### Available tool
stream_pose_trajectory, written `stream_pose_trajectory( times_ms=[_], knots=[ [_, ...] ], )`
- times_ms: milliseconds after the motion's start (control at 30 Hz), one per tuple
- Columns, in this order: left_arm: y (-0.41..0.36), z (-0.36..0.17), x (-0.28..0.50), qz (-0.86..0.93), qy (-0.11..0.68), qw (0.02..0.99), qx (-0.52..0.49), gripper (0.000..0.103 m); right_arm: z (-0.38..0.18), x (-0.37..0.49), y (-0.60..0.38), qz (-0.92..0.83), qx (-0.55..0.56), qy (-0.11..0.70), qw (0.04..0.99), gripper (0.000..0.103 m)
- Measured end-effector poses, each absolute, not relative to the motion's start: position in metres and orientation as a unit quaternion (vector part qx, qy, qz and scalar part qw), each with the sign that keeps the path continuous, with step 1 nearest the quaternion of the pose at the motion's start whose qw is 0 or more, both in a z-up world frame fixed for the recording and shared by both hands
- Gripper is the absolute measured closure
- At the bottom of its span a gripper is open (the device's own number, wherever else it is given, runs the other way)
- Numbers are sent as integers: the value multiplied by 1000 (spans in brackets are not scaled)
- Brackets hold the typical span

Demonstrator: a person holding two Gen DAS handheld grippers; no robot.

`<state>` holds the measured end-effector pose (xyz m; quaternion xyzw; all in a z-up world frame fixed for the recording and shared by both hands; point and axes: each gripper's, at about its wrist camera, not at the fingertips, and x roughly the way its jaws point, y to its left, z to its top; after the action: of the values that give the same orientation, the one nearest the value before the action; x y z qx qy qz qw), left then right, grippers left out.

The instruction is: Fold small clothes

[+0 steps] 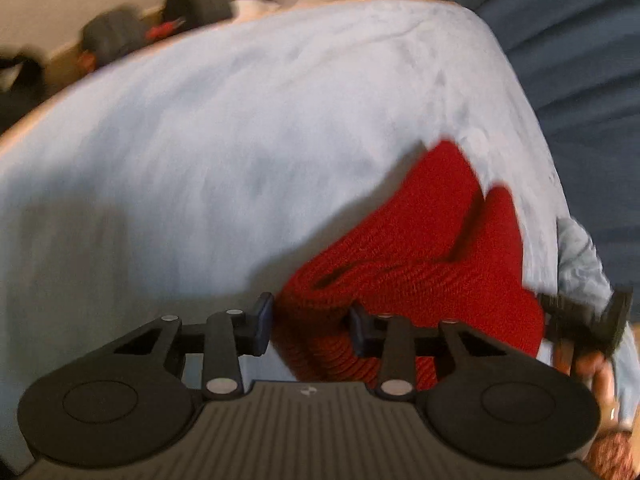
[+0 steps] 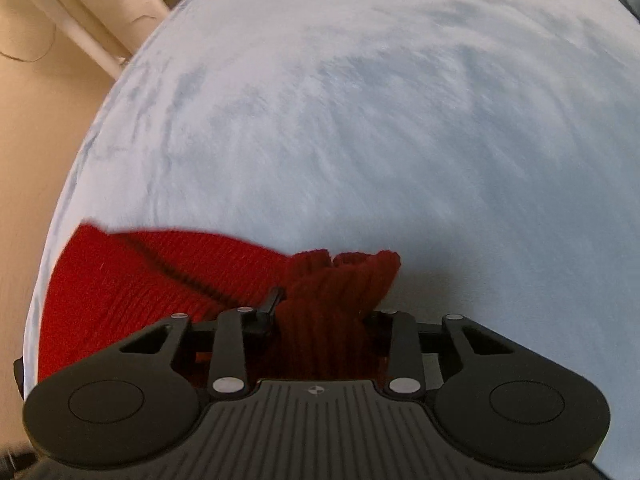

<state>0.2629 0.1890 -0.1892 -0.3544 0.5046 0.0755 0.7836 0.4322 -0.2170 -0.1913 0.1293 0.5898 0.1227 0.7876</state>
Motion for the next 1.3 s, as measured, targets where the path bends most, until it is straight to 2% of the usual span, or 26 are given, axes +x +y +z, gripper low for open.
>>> stream_pose_trajectory(
  times_ms=[167, 333, 400, 533, 567, 633, 700, 767, 867, 900, 933, 967, 1000, 1100, 1233, 1267, 1300],
  knots=[
    [184, -169, 372, -24, 539, 813, -218, 62, -197, 306, -267, 30, 266, 560, 784, 71],
    [116, -158, 459, -105, 559, 818, -86, 62, -206, 174, -253, -68, 401, 478, 778, 72],
    [99, -159, 470, -114, 565, 813, -76, 73, -205, 158, -240, -85, 411, 464, 780, 72],
    [100, -155, 465, -104, 564, 816, -69, 71, -204, 166, -239, -87, 400, 474, 780, 72],
    [106, -154, 462, -102, 561, 818, -76, 66, -205, 168, -242, -84, 405, 478, 775, 71],
    [119, -149, 455, -88, 547, 827, -98, 49, -204, 171, -249, -78, 410, 482, 771, 66],
    [128, -142, 445, -79, 530, 836, -116, 23, -204, 170, -258, -81, 426, 475, 765, 62],
    [133, -136, 438, -95, 518, 839, -140, 16, -207, 166, -265, -82, 449, 472, 754, 58],
    [125, -135, 426, -130, 521, 830, -151, 12, -208, 163, -275, -94, 469, 466, 745, 52],
    [118, -139, 425, -130, 524, 829, -142, 14, -206, 163, -277, -96, 469, 463, 746, 52],
    [112, -143, 423, -128, 523, 832, -131, 21, -204, 162, -278, -99, 468, 460, 748, 52],
    [104, -147, 421, -128, 520, 837, -114, 66, -201, 163, -279, -102, 464, 458, 751, 52],
    [98, -151, 421, -118, 521, 840, -97, 83, -198, 163, -281, -103, 461, 453, 756, 52],
    [99, -144, 408, -94, 497, 856, -103, 87, -182, 165, -286, -98, 440, 434, 780, 52],
    [124, -143, 395, -71, 481, 863, -138, 86, -160, 178, -282, -63, 393, 396, 827, 52],
    [124, -151, 399, -66, 493, 857, -137, 84, -157, 184, -277, -48, 379, 391, 837, 52],
    [121, -154, 402, -71, 496, 855, -137, 77, -155, 190, -273, -36, 368, 390, 844, 52]
  ],
)
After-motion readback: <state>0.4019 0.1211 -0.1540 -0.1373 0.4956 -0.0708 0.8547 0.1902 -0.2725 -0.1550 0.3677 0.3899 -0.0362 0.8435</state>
